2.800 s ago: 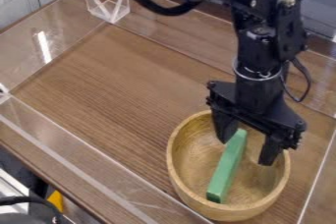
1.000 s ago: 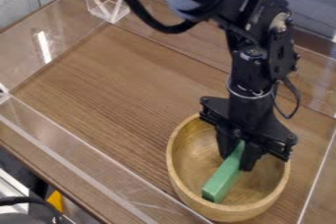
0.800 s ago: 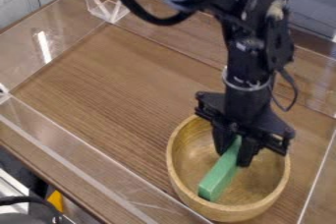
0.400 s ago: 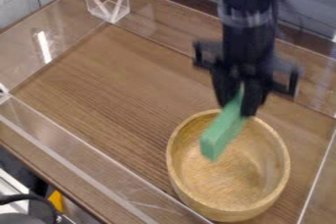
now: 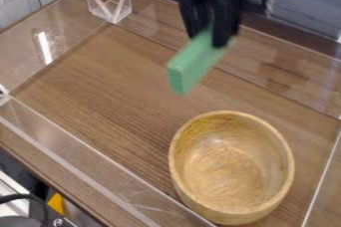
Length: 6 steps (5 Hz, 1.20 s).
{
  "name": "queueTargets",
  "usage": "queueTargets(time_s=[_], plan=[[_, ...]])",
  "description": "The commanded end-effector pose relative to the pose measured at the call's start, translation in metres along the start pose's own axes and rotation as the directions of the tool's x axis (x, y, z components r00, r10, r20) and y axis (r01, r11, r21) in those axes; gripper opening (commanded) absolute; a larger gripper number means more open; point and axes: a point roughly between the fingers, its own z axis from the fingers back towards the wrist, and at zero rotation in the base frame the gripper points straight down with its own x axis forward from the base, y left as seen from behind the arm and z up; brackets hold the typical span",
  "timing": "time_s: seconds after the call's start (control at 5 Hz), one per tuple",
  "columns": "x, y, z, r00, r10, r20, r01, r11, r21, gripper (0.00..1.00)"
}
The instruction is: Remove the green block from inside the brown bowl and put it on the table
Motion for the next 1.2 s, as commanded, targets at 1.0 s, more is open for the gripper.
queueTargets(time_s=[1.0], plan=[[-0.008,0.040,-0.058,0.997,-0.073,-0.009,0.074,0.988,0.136,0.00]])
